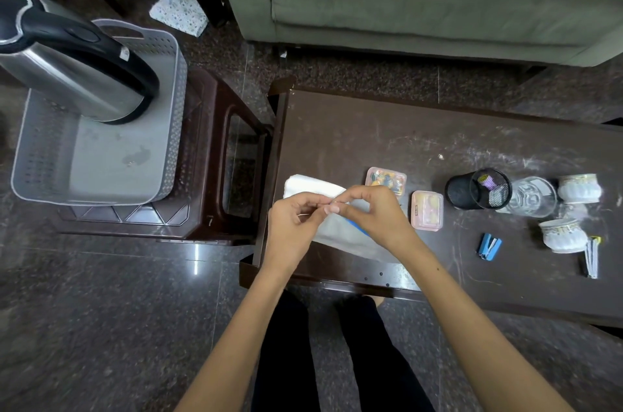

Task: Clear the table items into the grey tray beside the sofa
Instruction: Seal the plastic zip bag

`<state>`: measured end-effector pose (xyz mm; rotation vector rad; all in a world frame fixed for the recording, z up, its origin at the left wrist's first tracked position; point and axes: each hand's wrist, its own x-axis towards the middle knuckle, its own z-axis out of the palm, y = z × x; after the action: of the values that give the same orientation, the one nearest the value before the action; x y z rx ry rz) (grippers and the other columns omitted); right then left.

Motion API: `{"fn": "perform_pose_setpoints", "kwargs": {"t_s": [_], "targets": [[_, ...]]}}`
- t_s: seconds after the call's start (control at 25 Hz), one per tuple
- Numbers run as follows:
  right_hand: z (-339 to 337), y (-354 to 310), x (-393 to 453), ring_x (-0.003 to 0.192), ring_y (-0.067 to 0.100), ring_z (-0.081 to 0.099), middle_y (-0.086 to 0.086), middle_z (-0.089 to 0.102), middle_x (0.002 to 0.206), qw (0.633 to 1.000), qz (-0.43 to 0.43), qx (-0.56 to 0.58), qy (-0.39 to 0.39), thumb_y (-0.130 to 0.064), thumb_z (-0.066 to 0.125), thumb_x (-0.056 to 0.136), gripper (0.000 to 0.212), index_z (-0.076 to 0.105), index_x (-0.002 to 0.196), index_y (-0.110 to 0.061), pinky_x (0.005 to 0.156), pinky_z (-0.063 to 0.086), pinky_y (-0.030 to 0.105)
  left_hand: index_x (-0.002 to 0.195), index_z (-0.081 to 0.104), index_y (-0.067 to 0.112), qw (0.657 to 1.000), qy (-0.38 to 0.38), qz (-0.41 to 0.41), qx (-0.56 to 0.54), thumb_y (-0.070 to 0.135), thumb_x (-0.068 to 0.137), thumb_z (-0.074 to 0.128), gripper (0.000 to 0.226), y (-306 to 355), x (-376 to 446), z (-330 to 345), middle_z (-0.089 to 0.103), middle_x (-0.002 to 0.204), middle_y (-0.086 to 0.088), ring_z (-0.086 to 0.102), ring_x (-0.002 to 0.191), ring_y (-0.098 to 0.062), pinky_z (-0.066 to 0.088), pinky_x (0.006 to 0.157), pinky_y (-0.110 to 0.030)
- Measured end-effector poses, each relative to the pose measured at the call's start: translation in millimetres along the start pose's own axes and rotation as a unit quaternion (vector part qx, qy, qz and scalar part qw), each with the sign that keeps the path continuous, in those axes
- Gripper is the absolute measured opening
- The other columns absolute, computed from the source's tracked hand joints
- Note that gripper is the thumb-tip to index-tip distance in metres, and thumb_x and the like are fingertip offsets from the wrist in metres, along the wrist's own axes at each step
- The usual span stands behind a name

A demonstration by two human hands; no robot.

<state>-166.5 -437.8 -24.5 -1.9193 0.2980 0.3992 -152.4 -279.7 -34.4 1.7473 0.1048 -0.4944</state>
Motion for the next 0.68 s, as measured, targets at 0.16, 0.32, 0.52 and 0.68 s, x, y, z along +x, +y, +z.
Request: {"fn": "perform_pose_setpoints", "kwargs": {"t_s": [0.16,0.32,0.52,0.68], "targets": [[2.5,3.1,1.3,0.081,0.005,0.064,-0.011,0.072,0.08,0.998,0.008,-0.063,0.006,-0.032,0.073,0.077,0.014,0.077,0.079,-0.019,0.084,0.051,0.035,0.085,0.073,0.014,0.989,0.032,0.031,0.14,0.008,0.083,0.067,0.009,-2.3,-1.6,8.5,0.072,0.085,0.005,0.065,0.078,-0.007,0.051,0.067,-0.018],[1.5,5.6,-0.6,0.078,0.004,0.063,-0.017,0.068,0.076,0.996,0.014,-0.079,0.026,-0.034,0.072,0.077,0.012,0.077,0.078,-0.023,0.08,0.053,0.038,0.08,0.072,0.012,0.985,0.029,0.044,0.167,0.005,0.084,0.062,0.013,-2.1,0.3,12.9,0.067,0.079,0.003,0.061,0.07,-0.009,0.044,0.061,-0.016],[-11.0,8.0,-2.3,0.083,0.009,0.063,-0.015,0.068,0.077,0.994,0.024,-0.111,0.007,-0.033,0.073,0.079,0.012,0.076,0.077,-0.022,0.083,0.051,0.04,0.079,0.071,0.013,0.991,0.03,0.015,0.128,0.004,0.085,0.062,0.014,2.1,-0.1,17.6,0.069,0.079,0.001,0.065,0.071,-0.019,0.052,0.065,-0.036],[-22.5,9.8,-4.2,0.086,0.014,0.063,-0.009,0.073,0.084,0.989,0.031,-0.146,0.005,-0.03,0.074,0.079,0.011,0.076,0.079,-0.02,0.08,0.049,0.034,0.086,0.07,0.013,0.994,0.053,-0.001,0.098,0.004,0.087,0.06,0.014,3.4,5.6,14.4,0.071,0.084,-0.006,0.068,0.067,-0.021,0.052,0.067,-0.033]]}}
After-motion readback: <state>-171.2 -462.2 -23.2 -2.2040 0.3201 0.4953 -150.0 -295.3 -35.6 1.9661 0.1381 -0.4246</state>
